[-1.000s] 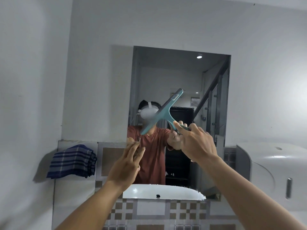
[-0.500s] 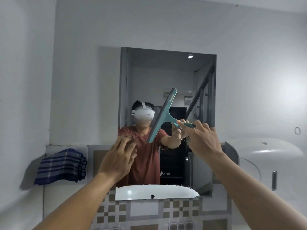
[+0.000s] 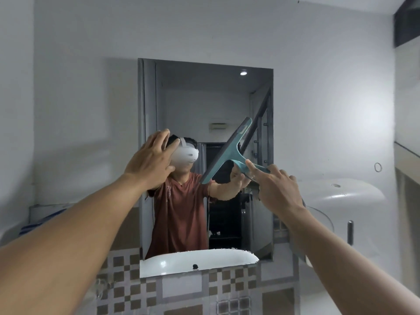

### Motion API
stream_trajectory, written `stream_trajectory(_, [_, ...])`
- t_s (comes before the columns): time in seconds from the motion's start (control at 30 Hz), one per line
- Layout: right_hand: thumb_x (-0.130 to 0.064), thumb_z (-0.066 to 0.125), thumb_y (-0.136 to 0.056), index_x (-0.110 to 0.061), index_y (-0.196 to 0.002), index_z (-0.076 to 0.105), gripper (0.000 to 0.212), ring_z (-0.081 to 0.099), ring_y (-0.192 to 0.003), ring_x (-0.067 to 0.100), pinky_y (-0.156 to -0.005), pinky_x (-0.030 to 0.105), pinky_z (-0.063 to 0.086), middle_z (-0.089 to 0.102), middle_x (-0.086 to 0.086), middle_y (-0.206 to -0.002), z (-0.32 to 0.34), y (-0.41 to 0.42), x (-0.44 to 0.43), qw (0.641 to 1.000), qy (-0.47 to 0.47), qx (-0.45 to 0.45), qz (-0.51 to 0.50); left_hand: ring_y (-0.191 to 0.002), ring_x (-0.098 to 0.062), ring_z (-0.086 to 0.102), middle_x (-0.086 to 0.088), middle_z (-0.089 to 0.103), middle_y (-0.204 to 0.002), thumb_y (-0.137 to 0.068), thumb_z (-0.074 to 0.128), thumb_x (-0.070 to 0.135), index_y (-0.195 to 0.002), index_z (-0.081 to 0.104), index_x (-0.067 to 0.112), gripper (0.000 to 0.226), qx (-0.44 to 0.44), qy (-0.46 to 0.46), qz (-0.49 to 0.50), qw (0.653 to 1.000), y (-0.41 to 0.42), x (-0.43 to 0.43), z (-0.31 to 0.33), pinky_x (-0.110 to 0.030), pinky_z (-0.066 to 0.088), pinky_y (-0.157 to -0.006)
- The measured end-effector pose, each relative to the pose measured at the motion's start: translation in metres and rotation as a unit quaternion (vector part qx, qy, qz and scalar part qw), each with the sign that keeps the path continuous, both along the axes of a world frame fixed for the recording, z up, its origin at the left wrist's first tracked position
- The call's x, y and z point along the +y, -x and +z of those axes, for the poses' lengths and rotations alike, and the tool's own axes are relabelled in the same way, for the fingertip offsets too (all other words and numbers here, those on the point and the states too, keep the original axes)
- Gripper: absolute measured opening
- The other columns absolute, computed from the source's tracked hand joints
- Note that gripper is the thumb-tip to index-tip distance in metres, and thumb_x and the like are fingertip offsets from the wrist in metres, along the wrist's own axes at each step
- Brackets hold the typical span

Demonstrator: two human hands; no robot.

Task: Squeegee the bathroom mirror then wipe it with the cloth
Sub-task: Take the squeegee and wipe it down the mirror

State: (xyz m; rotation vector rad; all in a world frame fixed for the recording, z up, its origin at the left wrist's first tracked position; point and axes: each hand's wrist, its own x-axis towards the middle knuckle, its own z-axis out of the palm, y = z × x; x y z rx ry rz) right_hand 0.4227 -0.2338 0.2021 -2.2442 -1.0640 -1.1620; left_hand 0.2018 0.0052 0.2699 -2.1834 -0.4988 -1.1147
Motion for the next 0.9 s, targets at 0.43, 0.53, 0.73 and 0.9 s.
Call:
stream_trajectory(0.43, [-0.021,0.045,-0.102,-0.049,-0.157,0.012,0.070,0.058,-0.071,0.028,-0.059,0.036,0.048,0.055,0.006,-0.093,-0.036,0.006,-0.006,0.991,-0.037,0.129,0.029,-0.138,-0.038,0.031,-0.018,0.033,-0.152,-0.078,0.081,0.039,-0.151,0.041,0.015,0.086,0.000,0.023,-0.006,1.000,0.001,-0.001,0.002,-0.055,0.046,-0.107])
stream_trajectory(0.53, [-0.023,0.045,-0.101,-0.046,-0.157,0.010,0.070,0.060,-0.074,0.029,-0.059,0.037,0.049,0.061,0.008,-0.100,-0.048,0.013,0.001,0.987,-0.054,0.145,0.033,-0.136,-0.038,0.033,-0.018,0.035,-0.151,-0.078,0.081,0.040,-0.150,0.042,0.016,0.086,0.003,0.021,-0.007,1.000,0.002,-0.001,0.003,-0.055,0.048,-0.104])
stream_trajectory(0.73, [-0.017,0.049,-0.098,-0.034,-0.159,0.009,0.075,0.062,-0.068,0.029,-0.059,0.041,0.056,0.063,0.011,-0.095,-0.065,0.033,0.012,0.981,-0.068,0.174,0.055,-0.129,-0.039,0.040,-0.017,0.040,-0.145,-0.077,0.082,0.035,-0.145,0.049,0.015,0.079,0.003,0.010,-0.016,1.000,0.005,-0.001,0.006,-0.056,0.051,-0.097])
stream_trajectory(0.9, [-0.018,0.050,-0.100,-0.033,-0.161,0.004,0.078,0.061,-0.065,0.030,-0.061,0.040,0.056,0.066,0.014,-0.090,-0.068,0.041,0.019,0.974,-0.082,0.197,0.072,-0.118,-0.039,0.047,-0.016,0.047,-0.136,-0.076,0.084,0.029,-0.139,0.054,0.013,0.071,0.006,-0.004,-0.018,1.000,0.008,0.002,0.014,-0.053,0.054,-0.090])
